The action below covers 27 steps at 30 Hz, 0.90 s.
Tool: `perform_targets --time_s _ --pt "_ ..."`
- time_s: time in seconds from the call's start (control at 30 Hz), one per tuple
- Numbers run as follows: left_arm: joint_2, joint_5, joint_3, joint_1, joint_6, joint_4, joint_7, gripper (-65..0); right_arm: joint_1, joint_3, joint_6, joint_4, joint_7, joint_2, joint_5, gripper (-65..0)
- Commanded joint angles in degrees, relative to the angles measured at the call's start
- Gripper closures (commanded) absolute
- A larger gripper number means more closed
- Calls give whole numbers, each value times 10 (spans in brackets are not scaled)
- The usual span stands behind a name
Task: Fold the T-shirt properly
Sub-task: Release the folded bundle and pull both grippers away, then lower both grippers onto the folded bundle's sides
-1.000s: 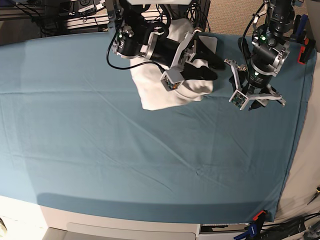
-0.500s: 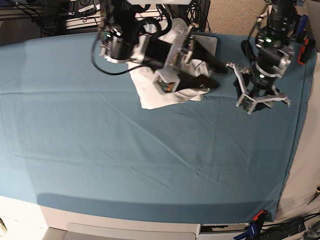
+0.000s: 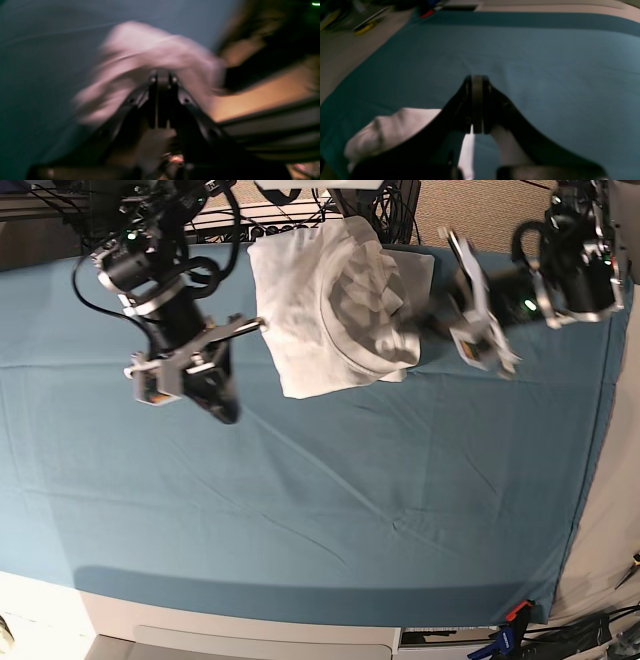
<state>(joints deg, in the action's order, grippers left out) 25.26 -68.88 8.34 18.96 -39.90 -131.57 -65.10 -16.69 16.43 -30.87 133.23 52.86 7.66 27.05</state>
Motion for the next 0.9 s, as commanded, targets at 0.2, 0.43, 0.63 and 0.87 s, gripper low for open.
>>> perform_targets --time_s 0.2,0.43,0.63,0.87 --pt "-39 58 -177 21 -1 -8 48 0 3 35 31 9 -26 1 -12 0" --pt "-79 275 -282 21 109 -7 156 0 10 35 83 -59 -45 1 -46 0" --pt "-83 312 -299 19 117 -7 158 0 34 34 74 -133 -39 1 -15 0" --pt "-65 222 -171 18 87 -7 106 0 35 34 52 -135 -31 -3 1 0"
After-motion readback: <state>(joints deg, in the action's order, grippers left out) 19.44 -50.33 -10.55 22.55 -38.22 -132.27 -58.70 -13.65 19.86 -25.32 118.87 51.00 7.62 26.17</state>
